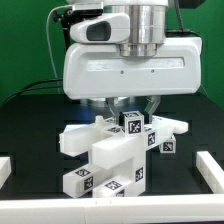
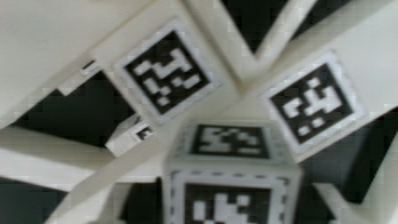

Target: Assemble chair

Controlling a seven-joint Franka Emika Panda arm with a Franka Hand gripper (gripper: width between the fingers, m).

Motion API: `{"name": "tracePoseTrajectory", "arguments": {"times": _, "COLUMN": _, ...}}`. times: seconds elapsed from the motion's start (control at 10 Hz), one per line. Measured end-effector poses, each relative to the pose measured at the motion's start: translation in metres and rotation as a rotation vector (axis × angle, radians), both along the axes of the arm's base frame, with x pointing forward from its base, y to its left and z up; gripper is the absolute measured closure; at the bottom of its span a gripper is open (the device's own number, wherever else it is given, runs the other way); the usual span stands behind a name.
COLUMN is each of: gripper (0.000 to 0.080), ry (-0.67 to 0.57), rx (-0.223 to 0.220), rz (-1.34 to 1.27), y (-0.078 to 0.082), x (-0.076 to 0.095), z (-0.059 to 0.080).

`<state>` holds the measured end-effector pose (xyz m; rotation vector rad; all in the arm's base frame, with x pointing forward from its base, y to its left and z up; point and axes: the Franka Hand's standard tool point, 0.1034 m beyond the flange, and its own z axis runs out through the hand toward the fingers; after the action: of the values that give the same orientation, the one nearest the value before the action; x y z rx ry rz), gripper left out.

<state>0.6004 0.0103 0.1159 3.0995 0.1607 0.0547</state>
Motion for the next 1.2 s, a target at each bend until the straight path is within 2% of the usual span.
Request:
{"name": "tracePoseTrajectory", "arguments": {"times": 0.7, "gripper": 0.0514, "ry": -0.018, "rx": 0.022, "rz": -0.530, "y": 0.0006, "x": -0.0001, "z": -0.0001}}
{"name": "tracePoseTrajectory", "arguments": {"times": 1.2, "gripper": 0.0514, "ry": -0.023, "rx": 0.059, "rz": -0.926, "y": 0.0032, "x": 0.0001, "z": -0.0002}}
